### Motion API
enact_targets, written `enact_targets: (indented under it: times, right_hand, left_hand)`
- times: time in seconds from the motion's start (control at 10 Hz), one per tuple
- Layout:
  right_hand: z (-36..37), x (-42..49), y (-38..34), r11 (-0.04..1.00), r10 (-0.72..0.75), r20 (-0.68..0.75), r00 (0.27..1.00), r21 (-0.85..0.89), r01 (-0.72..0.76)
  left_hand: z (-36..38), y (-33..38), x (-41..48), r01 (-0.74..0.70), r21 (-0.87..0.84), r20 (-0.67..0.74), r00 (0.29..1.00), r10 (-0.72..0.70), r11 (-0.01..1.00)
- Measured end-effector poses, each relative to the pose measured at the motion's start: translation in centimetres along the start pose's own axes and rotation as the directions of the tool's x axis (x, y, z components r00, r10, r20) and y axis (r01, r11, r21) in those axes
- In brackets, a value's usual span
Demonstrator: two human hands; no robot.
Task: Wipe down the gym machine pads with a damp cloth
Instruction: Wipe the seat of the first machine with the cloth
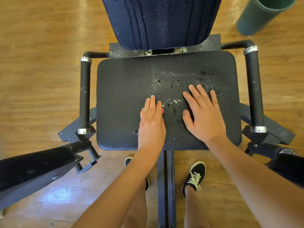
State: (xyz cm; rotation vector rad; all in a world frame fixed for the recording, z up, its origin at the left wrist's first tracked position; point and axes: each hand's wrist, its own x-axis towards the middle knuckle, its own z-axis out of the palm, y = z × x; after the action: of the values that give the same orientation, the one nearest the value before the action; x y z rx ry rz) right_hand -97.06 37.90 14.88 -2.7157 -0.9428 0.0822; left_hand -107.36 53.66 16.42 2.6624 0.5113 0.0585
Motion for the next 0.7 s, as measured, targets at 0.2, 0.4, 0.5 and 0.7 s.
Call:
enact_targets:
  times: [0.2, 0.4, 0.5, 0.7]
  right_hand:
    - [-0.1, -0.2, -0.1, 1.000, 0.002, 0.006, 1.000, 0.008, -0.002]
    - [-0.1, -0.3, -0.1, 1.000, 0.000, 0.007, 1.000, 0.021, 0.000]
    - [-0.1, -0.3, -0.1, 1.000, -0.002, 0.002, 1.000, 0.026, 0.002]
    - [0.1, -0.2, -0.1, 1.000, 0.003, -0.004, 1.000, 0.030, -0.003]
  left_hand:
    - [0.3, 0.1, -2.5, -0.014, 0.107, -0.004, 1.000, 0.015, 0.994]
    - [0.5, 0.1, -4.9, -0.008, 0.074, 0.014, 1.000, 0.007, 0.997]
    - [0.3, 0.2, -4.1, 0.027, 0.012, 0.003, 1.000, -0.027, 1.000]
    - [-0.2, -0.4, 2.0, 0.098, -0.027, -0.027, 0.995, -0.099, 0.995]
